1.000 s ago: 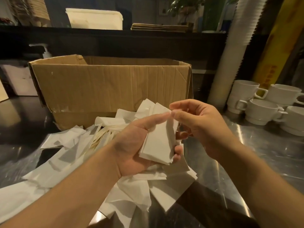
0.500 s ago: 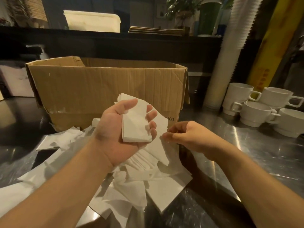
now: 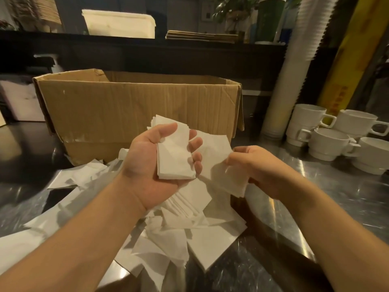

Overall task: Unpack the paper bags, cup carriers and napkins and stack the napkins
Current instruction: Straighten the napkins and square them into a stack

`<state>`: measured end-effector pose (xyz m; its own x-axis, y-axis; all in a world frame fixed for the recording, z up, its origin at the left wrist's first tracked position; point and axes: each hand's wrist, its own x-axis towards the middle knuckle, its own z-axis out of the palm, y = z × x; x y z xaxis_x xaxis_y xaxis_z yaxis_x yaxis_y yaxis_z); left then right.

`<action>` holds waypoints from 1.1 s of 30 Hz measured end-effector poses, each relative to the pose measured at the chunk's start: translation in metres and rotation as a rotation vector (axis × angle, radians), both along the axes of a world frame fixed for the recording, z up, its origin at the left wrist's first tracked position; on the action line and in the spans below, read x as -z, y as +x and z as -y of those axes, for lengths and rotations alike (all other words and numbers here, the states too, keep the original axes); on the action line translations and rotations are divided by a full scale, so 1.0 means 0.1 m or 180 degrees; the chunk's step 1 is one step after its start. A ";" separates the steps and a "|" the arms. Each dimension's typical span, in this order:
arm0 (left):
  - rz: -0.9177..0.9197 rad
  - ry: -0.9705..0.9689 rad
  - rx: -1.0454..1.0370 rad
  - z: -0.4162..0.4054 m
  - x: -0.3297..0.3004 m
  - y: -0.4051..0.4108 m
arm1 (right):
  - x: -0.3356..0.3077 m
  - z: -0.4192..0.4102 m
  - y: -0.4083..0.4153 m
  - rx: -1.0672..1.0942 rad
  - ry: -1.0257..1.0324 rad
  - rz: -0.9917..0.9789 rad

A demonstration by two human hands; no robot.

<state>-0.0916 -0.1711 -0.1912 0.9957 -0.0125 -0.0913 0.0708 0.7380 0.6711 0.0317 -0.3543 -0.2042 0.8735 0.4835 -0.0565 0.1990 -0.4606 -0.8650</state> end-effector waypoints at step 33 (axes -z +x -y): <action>-0.0215 0.0076 -0.0141 0.07 -0.02 -0.02 | 0.42 -0.22 0.33 0.0317 -0.0201 0.1047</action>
<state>-0.0935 -0.1782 -0.1891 0.9868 0.0345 -0.1580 0.0840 0.7252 0.6834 0.0645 -0.3328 -0.2466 0.8926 0.3995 0.2089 0.4138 -0.5423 -0.7312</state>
